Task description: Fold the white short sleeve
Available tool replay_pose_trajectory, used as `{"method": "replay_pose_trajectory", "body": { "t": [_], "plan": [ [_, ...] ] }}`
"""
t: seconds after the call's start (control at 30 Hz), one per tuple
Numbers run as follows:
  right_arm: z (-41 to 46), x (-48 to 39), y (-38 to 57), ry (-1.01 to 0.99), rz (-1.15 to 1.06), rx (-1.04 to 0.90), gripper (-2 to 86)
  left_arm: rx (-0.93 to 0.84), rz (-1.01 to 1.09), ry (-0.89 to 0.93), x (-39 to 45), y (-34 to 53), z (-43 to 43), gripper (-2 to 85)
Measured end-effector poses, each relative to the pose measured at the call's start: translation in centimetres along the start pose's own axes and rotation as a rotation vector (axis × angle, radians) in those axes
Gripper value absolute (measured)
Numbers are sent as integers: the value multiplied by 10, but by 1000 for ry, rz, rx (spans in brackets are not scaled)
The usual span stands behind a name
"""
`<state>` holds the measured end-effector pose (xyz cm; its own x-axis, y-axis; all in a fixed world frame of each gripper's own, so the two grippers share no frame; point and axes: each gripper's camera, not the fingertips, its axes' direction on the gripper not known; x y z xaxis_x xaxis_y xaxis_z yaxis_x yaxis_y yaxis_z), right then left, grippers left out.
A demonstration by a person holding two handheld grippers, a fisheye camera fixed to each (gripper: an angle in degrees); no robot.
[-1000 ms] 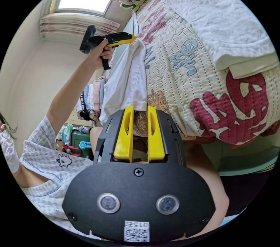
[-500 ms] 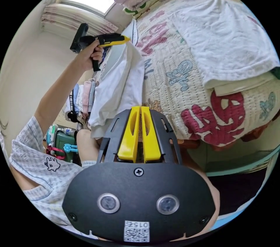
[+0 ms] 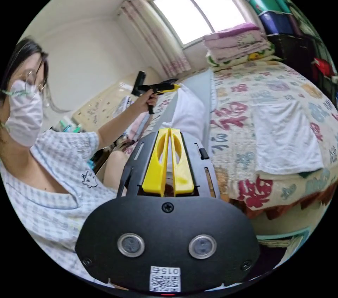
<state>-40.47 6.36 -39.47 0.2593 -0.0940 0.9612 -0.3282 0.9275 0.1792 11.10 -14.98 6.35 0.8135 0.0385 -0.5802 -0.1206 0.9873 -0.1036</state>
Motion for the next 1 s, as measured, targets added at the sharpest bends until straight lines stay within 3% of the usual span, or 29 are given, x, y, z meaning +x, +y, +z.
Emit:
{"method": "replay_pose_trajectory", "body": {
  "t": [0.2,0.27,0.37,0.53,0.73,1.0],
  "plan": [
    [186,-25,69,-260,-51,-231,-2,88,-261,-79,-125,108,-71,1],
    [265,-26,109,-230,-69,-413,-1,128,-414,-162,-163,150,-85,6],
    [313,-25,161,-177,-133,-568,2,224,-461,-182,-184,192,-108,17],
    [314,9,216,-202,-117,-589,31,199,-444,-74,-193,190,-113,53],
    [290,77,267,42,-133,-517,76,-14,-341,-175,-184,175,-72,75],
    [298,153,357,128,-123,-584,51,-34,-356,-224,-183,176,-62,24]
  ]
}}
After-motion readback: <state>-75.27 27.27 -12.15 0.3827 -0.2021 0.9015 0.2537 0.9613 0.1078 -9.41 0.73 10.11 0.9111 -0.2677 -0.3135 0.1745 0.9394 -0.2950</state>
